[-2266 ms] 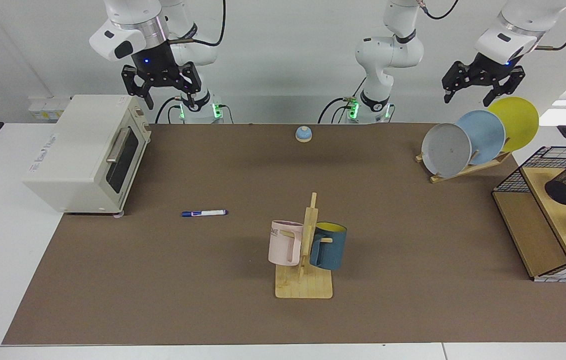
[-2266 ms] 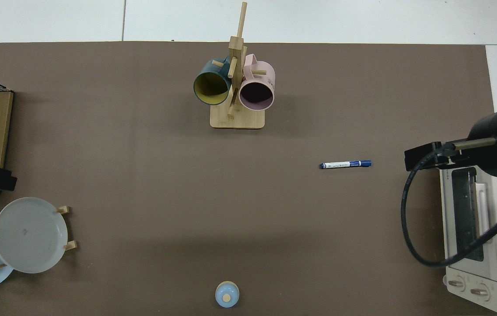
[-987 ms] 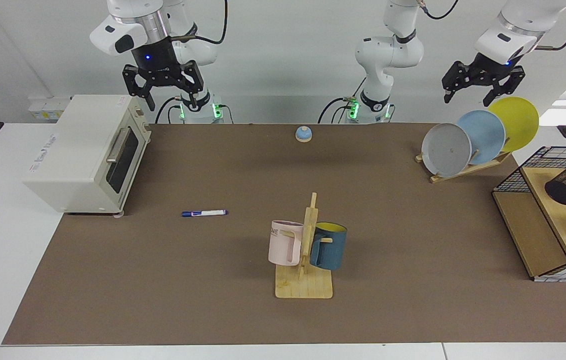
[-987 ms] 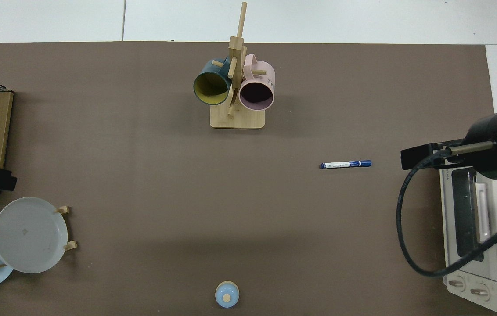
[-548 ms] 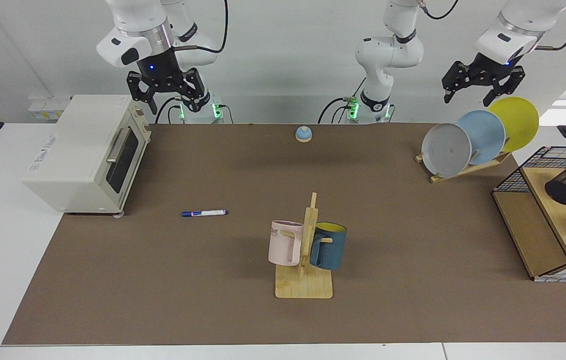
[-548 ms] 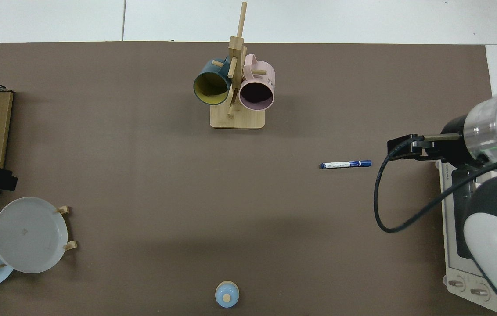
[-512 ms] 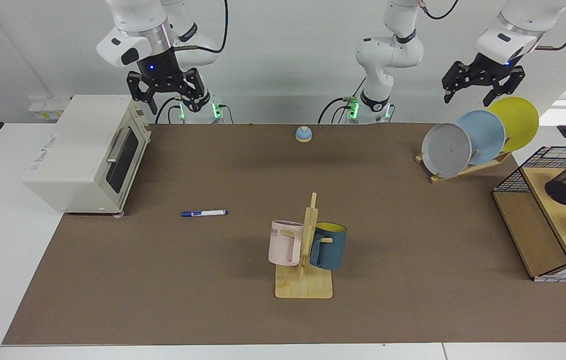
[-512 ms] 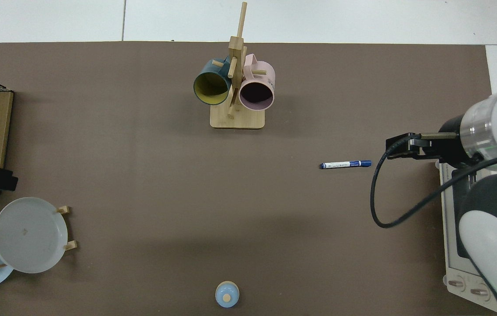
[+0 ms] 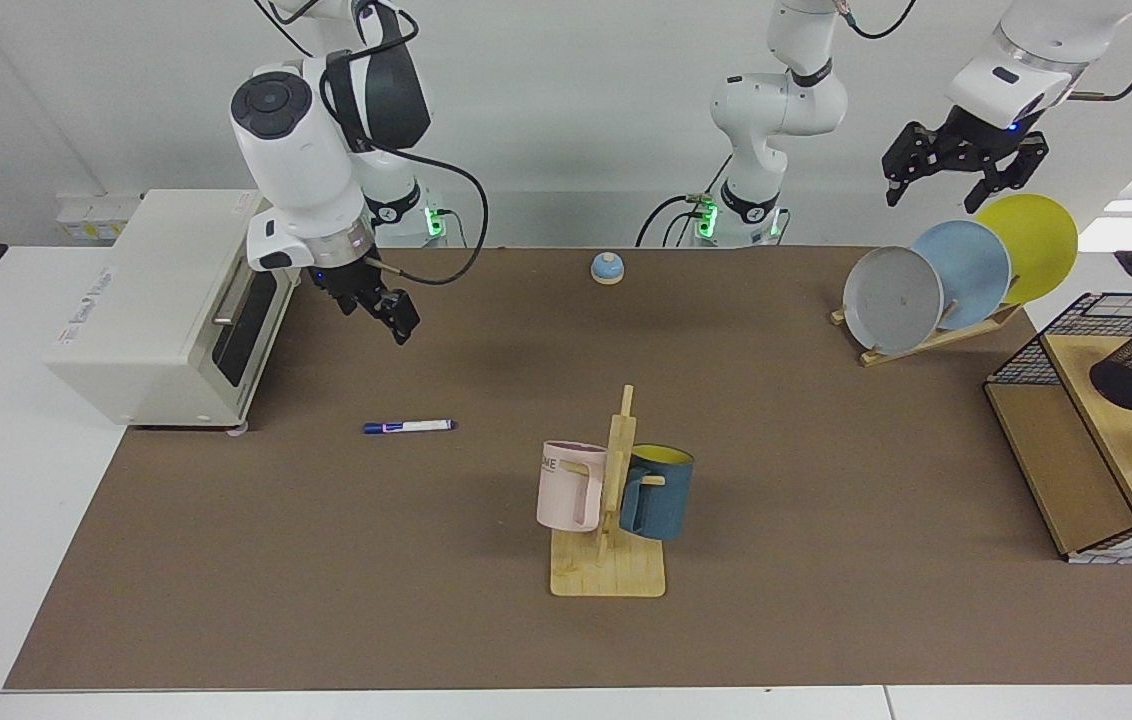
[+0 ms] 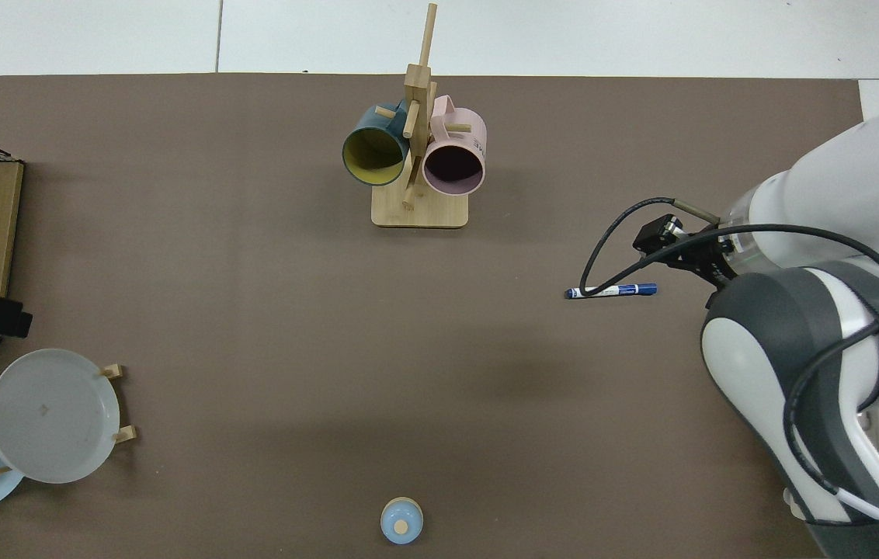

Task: Put markers into pen holder
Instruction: 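Reach the right gripper toward the blue-and-white marker on the table, then lower the right gripper over the marker and close on it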

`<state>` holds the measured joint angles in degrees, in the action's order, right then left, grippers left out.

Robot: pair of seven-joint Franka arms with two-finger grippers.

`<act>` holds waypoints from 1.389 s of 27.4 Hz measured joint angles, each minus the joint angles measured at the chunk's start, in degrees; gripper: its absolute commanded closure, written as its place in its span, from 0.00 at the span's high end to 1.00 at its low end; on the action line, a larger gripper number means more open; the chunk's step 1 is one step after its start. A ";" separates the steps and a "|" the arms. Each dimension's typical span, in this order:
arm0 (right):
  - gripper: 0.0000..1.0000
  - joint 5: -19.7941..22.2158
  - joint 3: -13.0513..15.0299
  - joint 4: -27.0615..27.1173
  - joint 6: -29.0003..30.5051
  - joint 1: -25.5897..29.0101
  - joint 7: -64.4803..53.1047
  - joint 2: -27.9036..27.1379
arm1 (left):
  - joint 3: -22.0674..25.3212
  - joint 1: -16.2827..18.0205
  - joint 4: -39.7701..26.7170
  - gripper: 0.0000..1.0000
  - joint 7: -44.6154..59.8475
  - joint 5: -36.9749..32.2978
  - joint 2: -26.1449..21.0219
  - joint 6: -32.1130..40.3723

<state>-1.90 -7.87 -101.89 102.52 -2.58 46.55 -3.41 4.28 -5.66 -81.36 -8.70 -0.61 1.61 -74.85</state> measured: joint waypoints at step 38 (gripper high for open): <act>0.99 -3.42 -0.10 -22.04 32.52 2.29 42.77 -5.26 | 0.48 2.99 -0.03 1.00 -0.16 0.00 0.03 0.08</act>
<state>-5.32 -7.97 -123.93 135.04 -0.29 89.32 -8.67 4.76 -2.67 -81.39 -8.87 -0.61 1.64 -74.78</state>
